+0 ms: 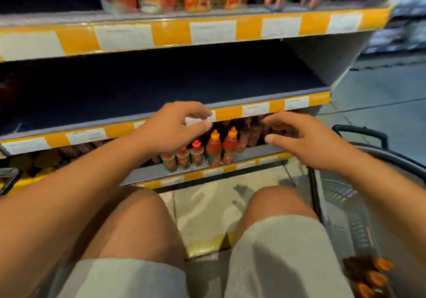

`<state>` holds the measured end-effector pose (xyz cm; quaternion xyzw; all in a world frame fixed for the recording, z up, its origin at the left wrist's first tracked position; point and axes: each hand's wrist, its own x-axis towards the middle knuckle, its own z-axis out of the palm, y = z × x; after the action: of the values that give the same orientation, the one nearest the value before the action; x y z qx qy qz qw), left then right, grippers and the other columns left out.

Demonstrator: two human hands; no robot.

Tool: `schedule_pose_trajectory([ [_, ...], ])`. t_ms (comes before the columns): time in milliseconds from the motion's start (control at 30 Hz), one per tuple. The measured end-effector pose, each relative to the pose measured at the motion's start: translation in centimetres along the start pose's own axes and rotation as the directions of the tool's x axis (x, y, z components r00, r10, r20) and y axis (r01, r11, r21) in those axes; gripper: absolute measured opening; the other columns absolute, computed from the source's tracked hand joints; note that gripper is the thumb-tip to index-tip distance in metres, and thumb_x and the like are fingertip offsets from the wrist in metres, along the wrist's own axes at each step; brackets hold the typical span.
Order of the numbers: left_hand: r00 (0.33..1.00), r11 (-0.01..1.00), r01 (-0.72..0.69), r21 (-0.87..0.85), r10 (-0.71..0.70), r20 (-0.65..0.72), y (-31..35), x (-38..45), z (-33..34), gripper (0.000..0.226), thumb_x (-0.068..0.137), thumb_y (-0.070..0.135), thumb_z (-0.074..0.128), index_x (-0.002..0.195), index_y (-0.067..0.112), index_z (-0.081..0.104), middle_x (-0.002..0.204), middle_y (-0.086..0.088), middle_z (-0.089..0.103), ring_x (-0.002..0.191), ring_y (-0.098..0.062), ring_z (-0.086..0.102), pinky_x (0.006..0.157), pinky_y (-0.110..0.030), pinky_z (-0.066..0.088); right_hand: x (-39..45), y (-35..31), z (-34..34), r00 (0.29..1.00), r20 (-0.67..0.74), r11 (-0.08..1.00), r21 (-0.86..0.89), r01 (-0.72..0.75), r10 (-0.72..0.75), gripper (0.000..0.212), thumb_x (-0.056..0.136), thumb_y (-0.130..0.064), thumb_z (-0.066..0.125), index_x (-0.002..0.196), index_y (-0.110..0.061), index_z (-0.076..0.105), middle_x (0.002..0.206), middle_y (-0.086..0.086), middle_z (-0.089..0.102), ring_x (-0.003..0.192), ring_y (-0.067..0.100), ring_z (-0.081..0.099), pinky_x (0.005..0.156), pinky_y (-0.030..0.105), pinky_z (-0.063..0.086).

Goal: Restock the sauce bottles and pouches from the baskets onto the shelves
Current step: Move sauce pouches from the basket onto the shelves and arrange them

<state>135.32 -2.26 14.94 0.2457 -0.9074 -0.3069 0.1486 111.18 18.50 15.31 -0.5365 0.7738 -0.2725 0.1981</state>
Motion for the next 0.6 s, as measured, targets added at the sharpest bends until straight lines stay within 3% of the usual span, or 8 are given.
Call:
schedule_pose_trajectory([
  [67,0.996,0.997,-0.072,0.039,0.071,0.045,4.4,1.0,1.3,0.029,0.099,0.042,0.063,0.125,0.031,0.068,0.121,0.018,0.068,0.112,0.001,0.061,0.097,-0.034,0.053,-4.9,2.8,-2.9,0.99,-0.113,0.997,0.008,-0.078,0.078,0.044,0.09,-0.05,0.071,0.132,-0.041,0.061,0.13,-0.022,0.065,0.123,-0.003,0.059,0.104,0.038,0.051],
  [233,0.943,0.959,-0.271,0.083,0.247,0.221,14.8,3.3,7.4,0.031,0.099,0.04,0.063,0.128,0.028,0.067,0.123,0.012,0.07,0.109,-0.007,0.066,0.094,-0.037,0.056,-17.1,11.3,-7.7,0.902,-0.311,0.952,0.03,-0.305,0.299,0.047,0.091,-0.034,0.076,0.136,-0.026,0.063,0.131,-0.009,0.067,0.124,0.008,0.061,0.108,0.043,0.049],
  [400,0.845,0.907,-0.407,0.107,0.329,0.422,23.4,4.8,15.3,0.038,0.1,0.047,0.059,0.131,0.026,0.064,0.128,0.005,0.067,0.114,-0.013,0.063,0.097,-0.038,0.053,-26.8,18.5,-9.0,0.803,-0.289,0.841,0.016,-0.541,0.522,0.056,0.092,-0.043,0.073,0.143,-0.029,0.056,0.136,-0.007,0.062,0.12,0.011,0.06,0.102,0.033,0.048],
  [533,0.755,0.877,-0.469,0.099,0.34,0.561,27.6,5.5,22.9,0.038,0.101,0.045,0.059,0.13,0.021,0.065,0.126,0.0,0.069,0.114,-0.018,0.064,0.098,-0.039,0.052,-30.7,23.5,-7.7,0.741,-0.194,0.754,-0.013,-0.657,0.643,0.061,0.093,-0.041,0.073,0.147,-0.024,0.052,0.141,0.003,0.061,0.118,0.019,0.062,0.103,0.037,0.051],
  [600,0.741,0.883,-0.459,0.096,0.321,0.59,29.0,5.7,27.0,0.034,0.098,0.04,0.062,0.124,0.018,0.068,0.12,-0.002,0.071,0.11,-0.021,0.065,0.096,-0.038,0.052,-31.2,25.5,-6.6,0.729,-0.14,0.729,-0.056,-0.682,0.671,0.061,0.094,-0.038,0.073,0.148,-0.021,0.05,0.143,0.006,0.06,0.124,0.022,0.06,0.106,0.039,0.049],
])
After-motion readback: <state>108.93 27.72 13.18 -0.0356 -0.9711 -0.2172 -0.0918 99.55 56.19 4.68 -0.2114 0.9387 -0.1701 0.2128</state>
